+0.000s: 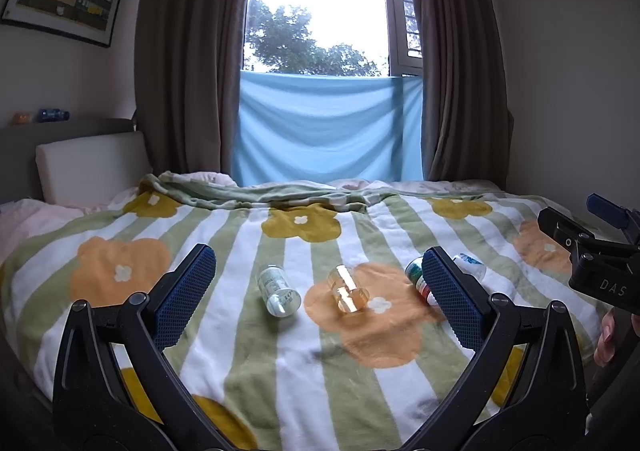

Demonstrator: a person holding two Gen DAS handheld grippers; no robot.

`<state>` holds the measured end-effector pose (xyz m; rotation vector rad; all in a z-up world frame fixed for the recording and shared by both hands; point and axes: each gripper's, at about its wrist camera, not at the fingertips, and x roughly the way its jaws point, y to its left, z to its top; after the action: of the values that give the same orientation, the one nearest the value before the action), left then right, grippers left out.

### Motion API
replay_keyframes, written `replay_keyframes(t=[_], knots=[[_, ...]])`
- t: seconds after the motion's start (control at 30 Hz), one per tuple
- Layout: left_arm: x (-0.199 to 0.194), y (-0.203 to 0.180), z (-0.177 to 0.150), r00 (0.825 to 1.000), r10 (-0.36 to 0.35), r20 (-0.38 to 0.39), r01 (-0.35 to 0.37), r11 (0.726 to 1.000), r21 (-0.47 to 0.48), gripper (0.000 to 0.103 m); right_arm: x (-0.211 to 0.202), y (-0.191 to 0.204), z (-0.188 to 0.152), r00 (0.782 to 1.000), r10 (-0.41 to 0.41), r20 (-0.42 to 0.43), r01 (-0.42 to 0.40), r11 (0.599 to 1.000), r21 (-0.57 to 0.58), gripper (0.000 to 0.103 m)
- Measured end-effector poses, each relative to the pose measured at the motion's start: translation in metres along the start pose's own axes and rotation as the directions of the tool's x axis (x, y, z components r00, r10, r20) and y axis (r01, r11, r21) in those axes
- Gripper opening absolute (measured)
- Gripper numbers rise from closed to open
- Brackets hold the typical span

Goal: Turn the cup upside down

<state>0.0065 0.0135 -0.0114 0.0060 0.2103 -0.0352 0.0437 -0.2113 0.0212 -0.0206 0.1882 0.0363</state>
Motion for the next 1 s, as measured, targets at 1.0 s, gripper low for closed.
replay_keyframes(t=[1.0], knots=[[0.0008, -0.0014, -0.0020, 1.000, -0.002, -0.002, 0.002, 1.000, 0.000, 0.103, -0.0005, 0.0037, -0.0011, 1.000, -0.002, 0.004, 0.002, 1.000, 0.007, 0.103]])
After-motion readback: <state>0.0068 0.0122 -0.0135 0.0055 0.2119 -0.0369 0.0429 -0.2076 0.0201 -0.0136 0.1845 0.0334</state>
